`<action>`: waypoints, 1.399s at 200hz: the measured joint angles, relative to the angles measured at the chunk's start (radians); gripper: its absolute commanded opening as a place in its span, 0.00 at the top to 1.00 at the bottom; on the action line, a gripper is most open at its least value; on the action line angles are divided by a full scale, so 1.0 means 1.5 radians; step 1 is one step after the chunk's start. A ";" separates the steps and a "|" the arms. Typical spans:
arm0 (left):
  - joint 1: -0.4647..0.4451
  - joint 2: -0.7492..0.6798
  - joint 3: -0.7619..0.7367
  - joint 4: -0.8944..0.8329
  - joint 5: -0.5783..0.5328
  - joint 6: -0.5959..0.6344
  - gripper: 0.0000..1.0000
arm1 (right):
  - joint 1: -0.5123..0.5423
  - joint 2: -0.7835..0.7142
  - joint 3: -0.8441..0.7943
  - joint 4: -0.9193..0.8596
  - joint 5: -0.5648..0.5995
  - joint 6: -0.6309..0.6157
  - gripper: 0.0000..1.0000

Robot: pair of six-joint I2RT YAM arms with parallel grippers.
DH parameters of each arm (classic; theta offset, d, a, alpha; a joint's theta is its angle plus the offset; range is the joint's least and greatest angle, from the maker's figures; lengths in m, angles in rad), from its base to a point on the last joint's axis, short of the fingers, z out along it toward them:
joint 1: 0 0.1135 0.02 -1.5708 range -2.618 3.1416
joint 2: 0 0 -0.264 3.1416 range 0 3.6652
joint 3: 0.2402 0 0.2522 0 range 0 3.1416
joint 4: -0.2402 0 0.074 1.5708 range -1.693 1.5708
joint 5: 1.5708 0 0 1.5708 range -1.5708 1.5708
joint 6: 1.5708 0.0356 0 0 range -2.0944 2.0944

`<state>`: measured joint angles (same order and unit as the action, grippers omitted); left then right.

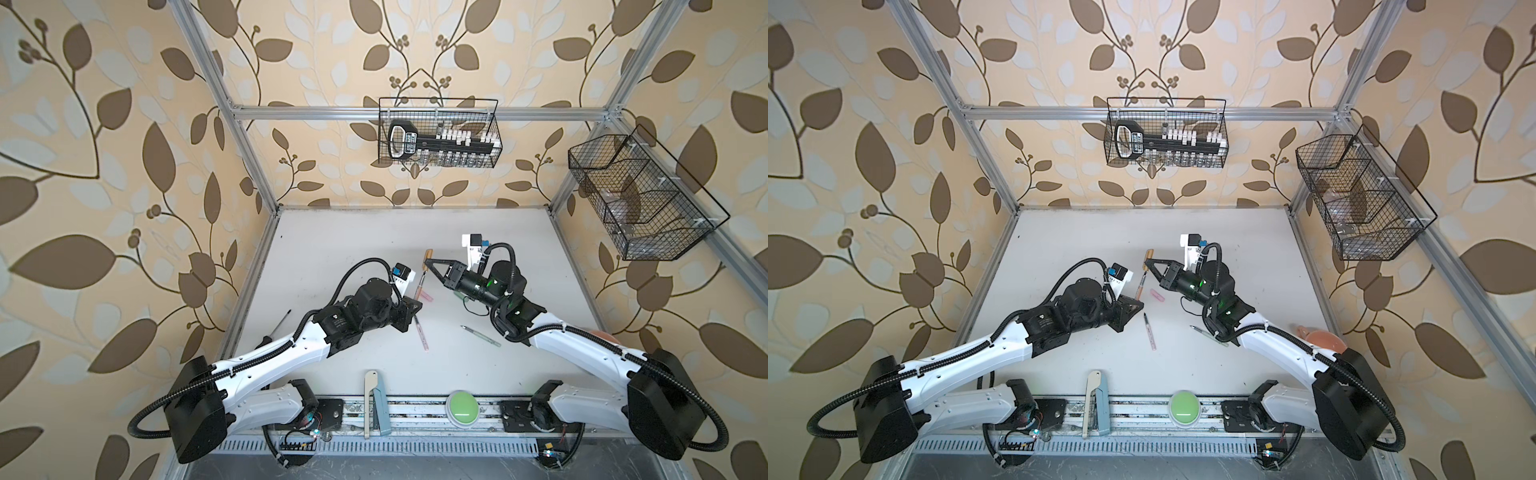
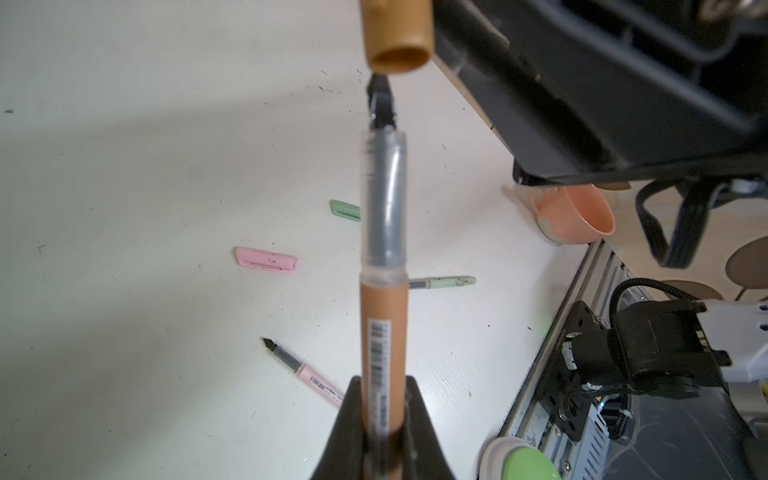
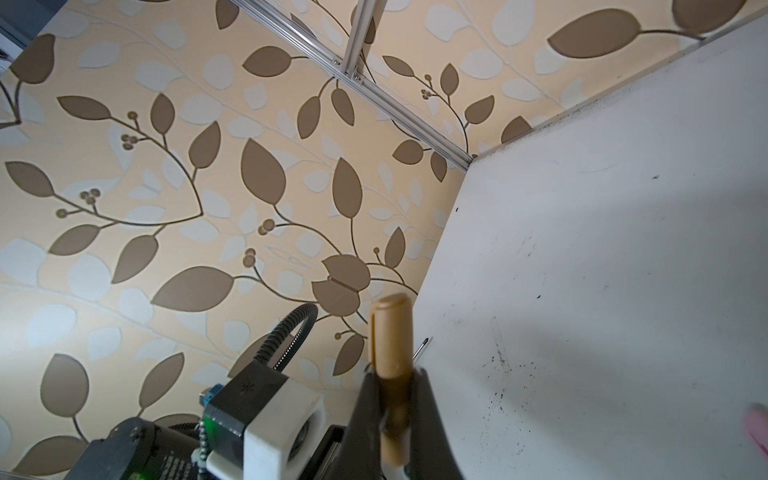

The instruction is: Insert the pens into the pen caps

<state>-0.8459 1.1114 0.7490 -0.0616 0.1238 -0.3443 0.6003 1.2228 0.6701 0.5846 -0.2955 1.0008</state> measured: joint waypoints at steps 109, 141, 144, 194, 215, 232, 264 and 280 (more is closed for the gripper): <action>0.000 -0.005 -0.001 0.004 0.000 0.000 1.00 | 0.006 -0.017 -0.002 -0.018 0.001 -0.007 0.98; 0.000 -0.007 -0.001 0.004 0.001 0.000 1.00 | 0.008 -0.017 -0.002 -0.019 0.001 -0.007 0.98; 0.000 -0.007 -0.001 0.004 0.001 0.000 1.00 | 0.008 -0.017 -0.002 -0.019 0.001 -0.007 0.98; 0.000 -0.011 -0.002 0.004 0.000 0.000 1.00 | 0.021 -0.017 -0.002 -0.018 0.006 -0.007 0.98; 0.000 -0.015 -0.004 0.004 0.000 0.000 1.00 | 0.024 -0.020 -0.004 -0.015 0.010 -0.007 0.98; 0.000 -0.017 -0.004 0.004 0.000 0.000 1.00 | 0.026 -0.022 -0.007 -0.013 0.014 -0.007 0.98; 0.000 -0.019 -0.004 0.004 0.000 0.000 1.00 | 0.029 -0.023 -0.007 -0.013 0.017 -0.007 0.98; 0.000 -0.024 -0.007 0.004 -0.001 0.000 1.00 | 0.032 -0.023 -0.007 -0.010 0.019 -0.007 0.98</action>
<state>-0.8459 1.0748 0.7387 -0.0559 0.1226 -0.3443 0.6476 1.1885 0.6598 0.5697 -0.2672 0.9909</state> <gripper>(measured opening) 0.126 0.084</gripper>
